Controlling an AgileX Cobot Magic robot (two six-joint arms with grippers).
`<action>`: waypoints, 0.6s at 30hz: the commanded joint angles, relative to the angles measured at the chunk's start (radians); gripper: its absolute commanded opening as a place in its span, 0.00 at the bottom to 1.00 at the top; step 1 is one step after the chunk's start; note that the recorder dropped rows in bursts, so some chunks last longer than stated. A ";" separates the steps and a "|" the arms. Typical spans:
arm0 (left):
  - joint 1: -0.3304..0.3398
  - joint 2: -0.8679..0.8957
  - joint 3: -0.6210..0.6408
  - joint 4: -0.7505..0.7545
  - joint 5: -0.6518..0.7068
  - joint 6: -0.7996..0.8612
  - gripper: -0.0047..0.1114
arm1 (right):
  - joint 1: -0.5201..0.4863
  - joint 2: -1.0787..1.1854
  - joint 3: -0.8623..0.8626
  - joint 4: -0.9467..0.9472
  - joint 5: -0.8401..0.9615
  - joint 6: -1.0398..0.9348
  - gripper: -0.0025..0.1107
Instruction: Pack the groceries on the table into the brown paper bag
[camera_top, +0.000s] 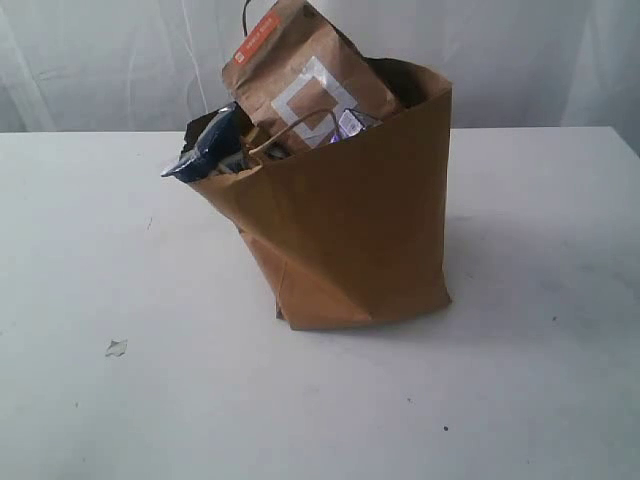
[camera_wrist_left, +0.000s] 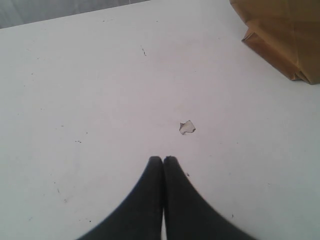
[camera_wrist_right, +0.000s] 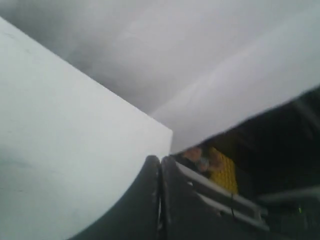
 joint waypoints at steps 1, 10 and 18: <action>0.001 -0.004 0.004 -0.009 -0.004 -0.003 0.04 | -0.234 0.013 0.067 -0.064 -0.071 0.228 0.02; 0.001 -0.004 0.004 -0.009 -0.004 -0.003 0.04 | -0.568 -0.030 0.239 0.413 -0.121 0.123 0.02; 0.001 -0.004 0.004 -0.009 -0.004 -0.003 0.04 | -0.602 -0.466 0.585 0.409 -0.616 0.181 0.02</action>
